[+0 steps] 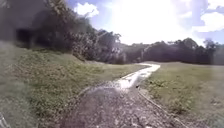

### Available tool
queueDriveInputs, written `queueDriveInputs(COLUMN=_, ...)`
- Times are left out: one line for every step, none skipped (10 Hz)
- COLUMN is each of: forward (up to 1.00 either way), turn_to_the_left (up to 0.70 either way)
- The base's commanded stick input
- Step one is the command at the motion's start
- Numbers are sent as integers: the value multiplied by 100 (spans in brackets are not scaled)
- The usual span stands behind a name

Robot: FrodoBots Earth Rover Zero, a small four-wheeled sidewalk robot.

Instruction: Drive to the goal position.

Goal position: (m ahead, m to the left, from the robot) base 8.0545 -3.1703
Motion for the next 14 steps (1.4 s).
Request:
queueDriveInputs(forward=70, turn_to_the_left=0)
queueDriveInputs(forward=70, turn_to_the_left=0)
queueDriveInputs(forward=70, turn_to_the_left=0)
queueDriveInputs(forward=70, turn_to_the_left=0)
queueDriveInputs(forward=70, turn_to_the_left=0)
queueDriveInputs(forward=70, turn_to_the_left=0)
queueDriveInputs(forward=70, turn_to_the_left=0)
queueDriveInputs(forward=70, turn_to_the_left=0)
queueDriveInputs(forward=70, turn_to_the_left=0)
queueDriveInputs(forward=70, turn_to_the_left=0)
queueDriveInputs(forward=70, turn_to_the_left=0)
queueDriveInputs(forward=70, turn_to_the_left=0)
queueDriveInputs(forward=70, turn_to_the_left=0)
queueDriveInputs(forward=70, turn_to_the_left=0)
